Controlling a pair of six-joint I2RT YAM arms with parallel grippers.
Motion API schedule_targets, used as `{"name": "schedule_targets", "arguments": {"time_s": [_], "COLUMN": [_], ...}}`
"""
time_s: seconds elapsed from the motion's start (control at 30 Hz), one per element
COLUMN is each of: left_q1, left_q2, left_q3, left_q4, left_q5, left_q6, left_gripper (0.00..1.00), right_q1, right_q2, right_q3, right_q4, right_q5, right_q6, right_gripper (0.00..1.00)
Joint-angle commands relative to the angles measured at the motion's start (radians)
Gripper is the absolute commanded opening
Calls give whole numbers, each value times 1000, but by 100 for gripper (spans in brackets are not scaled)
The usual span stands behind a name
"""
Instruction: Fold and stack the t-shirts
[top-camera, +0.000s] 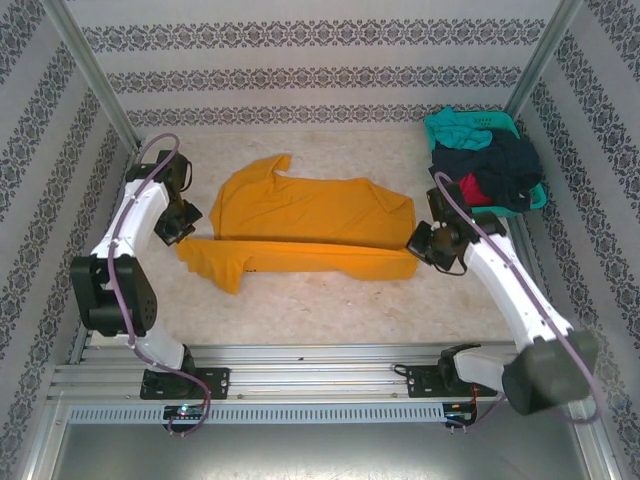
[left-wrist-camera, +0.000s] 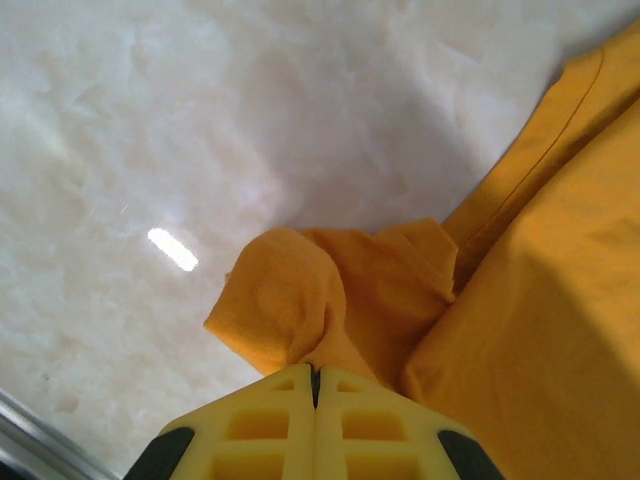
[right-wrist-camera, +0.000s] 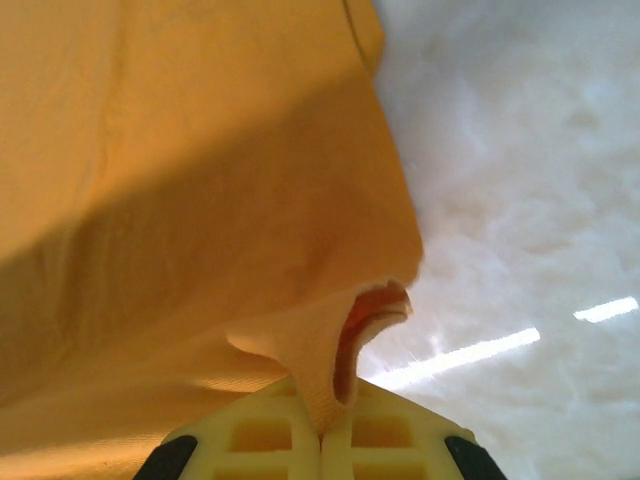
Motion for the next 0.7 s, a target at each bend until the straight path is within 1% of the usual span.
{"name": "schedule_targets", "arguments": {"time_s": [0.0,0.1,0.17,0.2,0.27,0.3,0.33,0.37,0.4,0.43,0.47,0.53,0.6,0.67], "left_q1": [21,20,20,21,22,23,26,28,36,45,56,69,76,82], "left_q2": [118,273,384,448,573,647,723,795,836,857,840,775,714,658], "left_q3": [98,283,442,548,785,924,1099,1256,1373,1424,1404,1343,1311,1316], "left_q4": [66,72,55,30,-29,-68,-107,-129,-121,-64,36,226,387,513], "left_q5": [-18,1,11,12,16,19,22,27,37,61,94,117,123,124], "left_q6": [-16,-22,-25,-26,-28,-31,-36,-52,-74,-118,-157,-212,-220,-226], "left_gripper": [0,0,0,0,0,0,0,0,0,0,0,0,0,0], "right_q1": [-18,-20,-26,-29,-37,-39,-40,-42,-45,-48,-54,-68,-86,-105], "right_q2": [180,396,530,601,733,799,861,919,966,1018,1063,1112,1101,1040], "right_q3": [131,331,496,596,805,922,1059,1188,1314,1444,1565,1738,1798,1776], "right_q4": [132,176,190,196,182,162,141,119,106,95,97,139,234,345], "right_q5": [52,80,92,89,80,73,71,72,74,72,67,51,20,-5], "right_q6": [-26,-57,-66,-72,-78,-83,-93,-104,-111,-115,-111,-90,-63,-51], "right_gripper": [0,0,0,0,0,0,0,0,0,0,0,0,0,0]}}
